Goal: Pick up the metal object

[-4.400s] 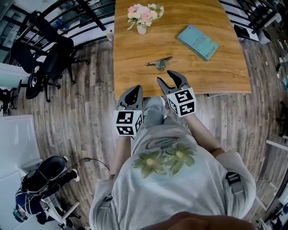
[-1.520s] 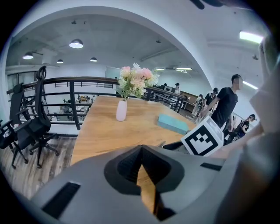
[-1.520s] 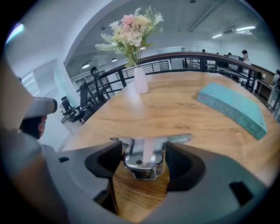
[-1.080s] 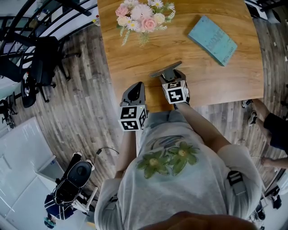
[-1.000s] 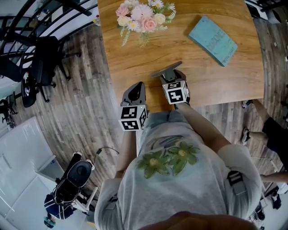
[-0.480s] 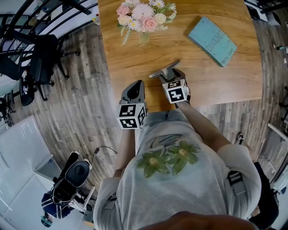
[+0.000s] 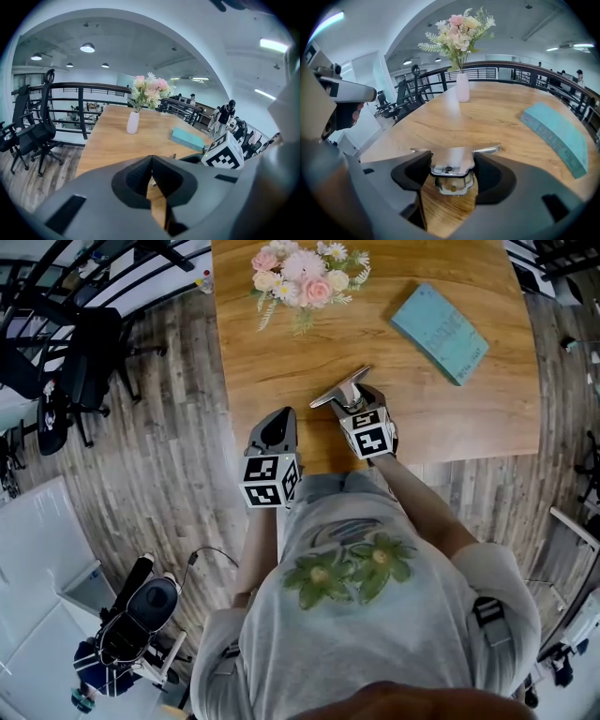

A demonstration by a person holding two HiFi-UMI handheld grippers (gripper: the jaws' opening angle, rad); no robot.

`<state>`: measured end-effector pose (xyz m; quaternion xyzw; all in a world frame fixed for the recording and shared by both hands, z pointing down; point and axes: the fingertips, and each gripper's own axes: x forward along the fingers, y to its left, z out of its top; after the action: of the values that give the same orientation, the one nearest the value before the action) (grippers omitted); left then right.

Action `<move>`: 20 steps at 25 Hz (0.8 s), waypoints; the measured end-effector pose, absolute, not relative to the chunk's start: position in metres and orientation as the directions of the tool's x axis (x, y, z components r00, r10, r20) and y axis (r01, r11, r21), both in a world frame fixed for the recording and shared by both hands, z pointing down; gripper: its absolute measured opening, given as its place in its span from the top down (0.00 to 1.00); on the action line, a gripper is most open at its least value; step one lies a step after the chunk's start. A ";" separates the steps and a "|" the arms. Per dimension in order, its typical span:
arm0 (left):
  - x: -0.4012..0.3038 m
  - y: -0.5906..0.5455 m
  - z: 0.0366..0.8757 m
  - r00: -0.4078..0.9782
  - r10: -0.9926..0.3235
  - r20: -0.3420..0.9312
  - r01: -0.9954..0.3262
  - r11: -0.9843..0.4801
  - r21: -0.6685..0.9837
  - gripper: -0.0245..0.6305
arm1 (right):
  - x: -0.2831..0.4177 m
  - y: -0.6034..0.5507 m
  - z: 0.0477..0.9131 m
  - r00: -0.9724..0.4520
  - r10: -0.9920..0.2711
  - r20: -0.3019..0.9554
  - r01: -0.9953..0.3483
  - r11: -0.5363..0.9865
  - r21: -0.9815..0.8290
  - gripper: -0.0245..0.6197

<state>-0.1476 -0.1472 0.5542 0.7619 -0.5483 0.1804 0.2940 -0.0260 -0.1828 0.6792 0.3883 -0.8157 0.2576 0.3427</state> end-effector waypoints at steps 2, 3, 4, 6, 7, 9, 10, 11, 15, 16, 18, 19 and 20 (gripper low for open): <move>-0.148 -0.146 0.553 0.330 -0.733 0.595 -0.943 -0.223 0.248 0.94 | -0.025 -0.183 0.673 -0.478 -0.453 0.752 -0.799 0.581 -0.158 0.50; -0.149 -0.145 0.552 0.327 -0.735 0.593 -0.944 -0.221 0.246 0.94 | -0.025 -0.183 0.669 -0.489 -0.448 0.748 -0.791 0.590 -0.164 0.50; -0.150 -0.144 0.551 0.325 -0.738 0.592 -0.945 -0.219 0.245 0.94 | -0.026 -0.182 0.666 -0.502 -0.442 0.744 -0.781 0.601 -0.169 0.50; -0.153 -0.143 0.549 0.318 -0.742 0.590 -0.947 -0.213 0.242 0.94 | -0.026 -0.179 0.661 -0.518 -0.434 0.738 -0.763 0.624 -0.169 0.50; -0.154 -0.142 0.548 0.315 -0.745 0.588 -0.947 -0.210 0.242 0.94 | -0.026 -0.178 0.659 -0.522 -0.432 0.736 -0.755 0.634 -0.164 0.50; -0.157 -0.142 0.548 0.313 -0.749 0.584 -0.947 -0.200 0.251 0.94 | -0.026 -0.177 0.653 -0.532 -0.432 0.728 -0.742 0.652 -0.156 0.50; -0.158 -0.142 0.547 0.313 -0.751 0.581 -0.946 -0.193 0.259 0.94 | -0.026 -0.177 0.650 -0.539 -0.433 0.722 -0.736 0.659 -0.155 0.50; -0.158 -0.142 0.546 0.313 -0.754 0.578 -0.945 -0.187 0.267 0.94 | -0.025 -0.176 0.646 -0.547 -0.432 0.717 -0.731 0.665 -0.156 0.50; -0.159 -0.145 0.541 0.308 -0.762 0.569 -0.946 -0.181 0.270 0.94 | -0.023 -0.175 0.633 -0.570 -0.432 0.699 -0.710 0.686 -0.155 0.50; -0.159 -0.145 0.540 0.308 -0.765 0.566 -0.946 -0.181 0.269 0.94 | -0.022 -0.174 0.630 -0.573 -0.432 0.697 -0.707 0.691 -0.153 0.50; -0.158 -0.145 0.536 0.309 -0.770 0.559 -0.945 -0.183 0.271 0.94 | -0.019 -0.172 0.625 -0.575 -0.435 0.693 -0.701 0.699 -0.143 0.50; -0.157 -0.145 0.535 0.310 -0.772 0.555 -0.945 -0.184 0.271 0.94 | -0.018 -0.171 0.623 -0.575 -0.437 0.691 -0.698 0.703 -0.137 0.50; -0.157 -0.144 0.534 0.310 -0.774 0.552 -0.945 -0.186 0.270 0.94 | -0.016 -0.171 0.620 -0.577 -0.439 0.688 -0.696 0.706 -0.132 0.50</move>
<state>-0.1567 -0.1440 0.5336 0.7557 -0.5684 0.1475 0.2899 -0.0162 -0.1707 0.6202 0.3278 -0.8655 0.1986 0.3225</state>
